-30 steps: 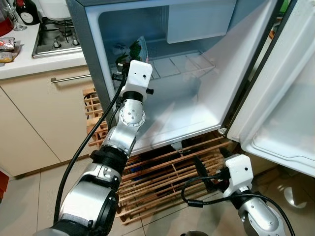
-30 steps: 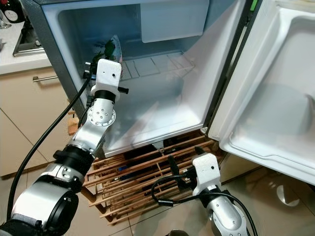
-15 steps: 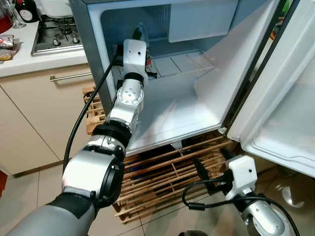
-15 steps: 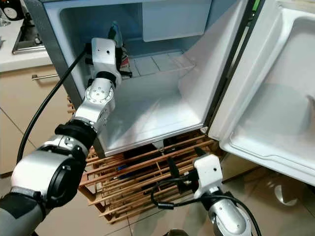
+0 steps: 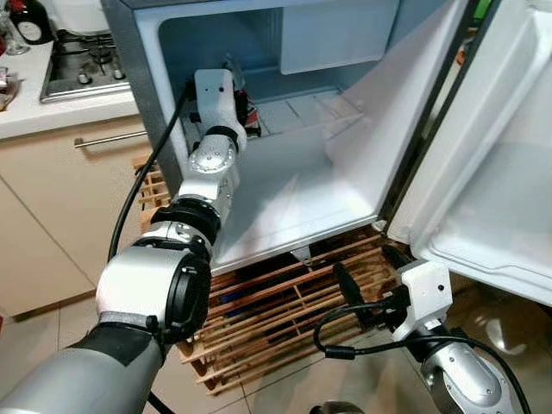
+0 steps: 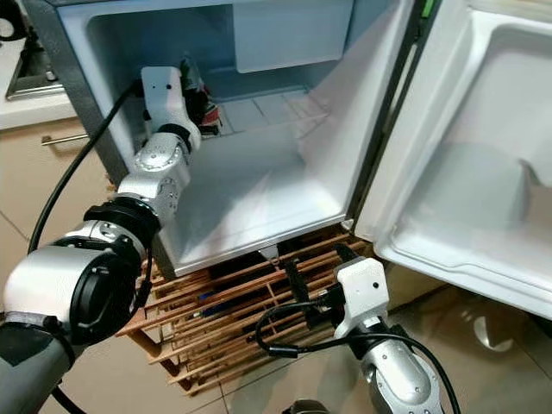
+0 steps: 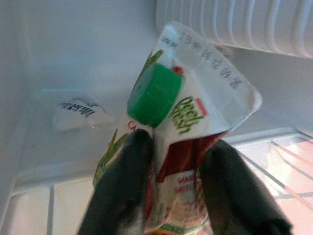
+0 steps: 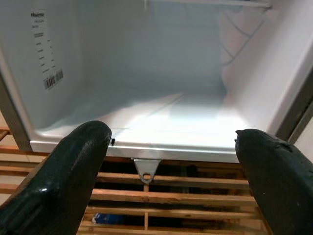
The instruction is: Restocking fridge
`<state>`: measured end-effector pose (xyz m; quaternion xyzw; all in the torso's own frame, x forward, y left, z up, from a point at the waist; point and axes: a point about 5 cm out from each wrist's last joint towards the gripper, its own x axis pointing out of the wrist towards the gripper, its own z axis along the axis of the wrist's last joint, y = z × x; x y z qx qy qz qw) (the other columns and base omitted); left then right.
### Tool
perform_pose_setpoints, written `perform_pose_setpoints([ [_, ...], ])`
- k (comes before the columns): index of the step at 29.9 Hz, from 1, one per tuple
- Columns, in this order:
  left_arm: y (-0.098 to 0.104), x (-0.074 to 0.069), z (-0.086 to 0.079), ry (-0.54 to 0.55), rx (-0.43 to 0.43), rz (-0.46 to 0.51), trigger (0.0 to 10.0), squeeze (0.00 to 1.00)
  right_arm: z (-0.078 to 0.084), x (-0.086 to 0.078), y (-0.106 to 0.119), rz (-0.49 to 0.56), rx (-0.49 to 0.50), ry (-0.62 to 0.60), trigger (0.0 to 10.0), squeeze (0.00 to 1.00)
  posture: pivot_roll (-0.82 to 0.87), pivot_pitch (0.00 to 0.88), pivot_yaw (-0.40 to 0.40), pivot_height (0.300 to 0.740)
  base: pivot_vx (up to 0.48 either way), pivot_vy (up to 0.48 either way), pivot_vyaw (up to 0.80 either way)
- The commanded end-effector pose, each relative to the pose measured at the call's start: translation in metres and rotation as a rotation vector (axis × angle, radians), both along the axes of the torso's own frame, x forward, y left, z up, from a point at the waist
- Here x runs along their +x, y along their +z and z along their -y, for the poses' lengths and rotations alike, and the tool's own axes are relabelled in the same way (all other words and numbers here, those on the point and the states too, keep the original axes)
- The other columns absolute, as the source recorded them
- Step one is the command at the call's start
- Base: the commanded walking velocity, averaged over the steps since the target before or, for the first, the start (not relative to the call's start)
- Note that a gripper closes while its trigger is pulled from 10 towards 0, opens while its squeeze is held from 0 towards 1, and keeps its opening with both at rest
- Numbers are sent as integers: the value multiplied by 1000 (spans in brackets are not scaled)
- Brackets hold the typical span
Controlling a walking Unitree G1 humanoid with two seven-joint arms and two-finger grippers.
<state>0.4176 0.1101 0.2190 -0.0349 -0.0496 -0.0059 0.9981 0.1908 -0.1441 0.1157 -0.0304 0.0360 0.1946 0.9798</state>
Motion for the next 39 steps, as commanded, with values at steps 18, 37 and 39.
perform_pose_setpoints([
  [18,32,4,-2,-24,47,102,10000,1000,0,6,2,-1,3,10,10000,0,-301,0,2,740,0,0,0],
  [37,72,-1,-6,42,66,288,10000,204,-1,19,-7,-3,-3,46,10000,0,-256,0,-23,740,0,0,0],
  [39,69,-4,2,11,67,293,10000,0,-1,20,-7,1,-4,47,10000,0,-253,0,-24,740,0,0,0],
])
